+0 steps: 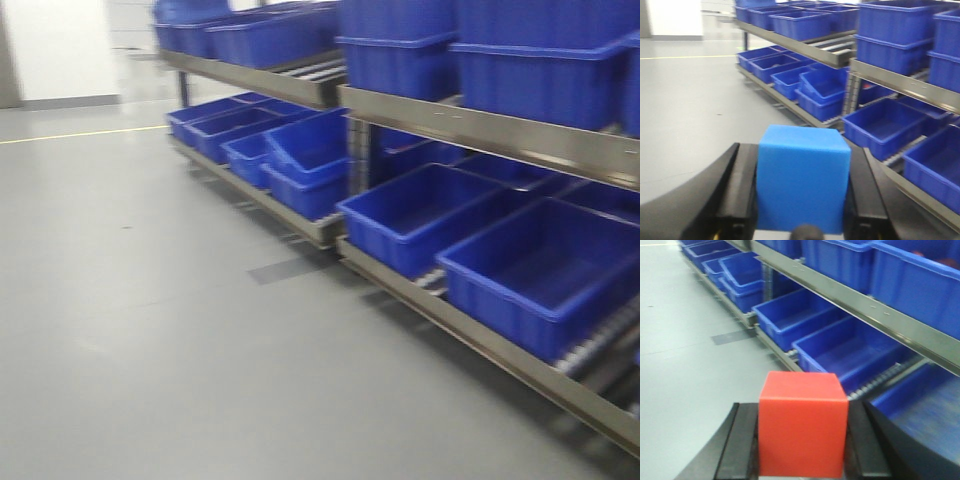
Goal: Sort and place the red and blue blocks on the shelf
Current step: 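Drive the base away from the table along the bin shelves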
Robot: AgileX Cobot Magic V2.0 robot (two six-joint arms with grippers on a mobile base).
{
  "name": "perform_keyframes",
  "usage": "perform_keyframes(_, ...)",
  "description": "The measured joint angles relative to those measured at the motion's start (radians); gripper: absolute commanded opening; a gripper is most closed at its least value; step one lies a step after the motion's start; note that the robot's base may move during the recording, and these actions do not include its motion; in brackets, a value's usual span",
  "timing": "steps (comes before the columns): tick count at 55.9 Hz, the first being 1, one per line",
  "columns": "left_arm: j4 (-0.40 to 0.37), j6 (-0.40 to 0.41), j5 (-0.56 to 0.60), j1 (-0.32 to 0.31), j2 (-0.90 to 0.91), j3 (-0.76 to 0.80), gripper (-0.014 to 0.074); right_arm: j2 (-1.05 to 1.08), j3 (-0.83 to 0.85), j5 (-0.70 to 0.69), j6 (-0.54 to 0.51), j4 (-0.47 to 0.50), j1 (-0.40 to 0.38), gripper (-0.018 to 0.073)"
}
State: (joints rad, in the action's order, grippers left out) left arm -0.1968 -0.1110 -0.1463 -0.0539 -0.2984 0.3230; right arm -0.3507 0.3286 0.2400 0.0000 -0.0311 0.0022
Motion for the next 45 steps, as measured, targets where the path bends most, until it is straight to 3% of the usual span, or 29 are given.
perform_keyframes(45,0.000,0.000,0.000,0.000,0.000,0.000,0.0234,0.000,0.000,0.000,0.000,0.000,0.000,0.0383)
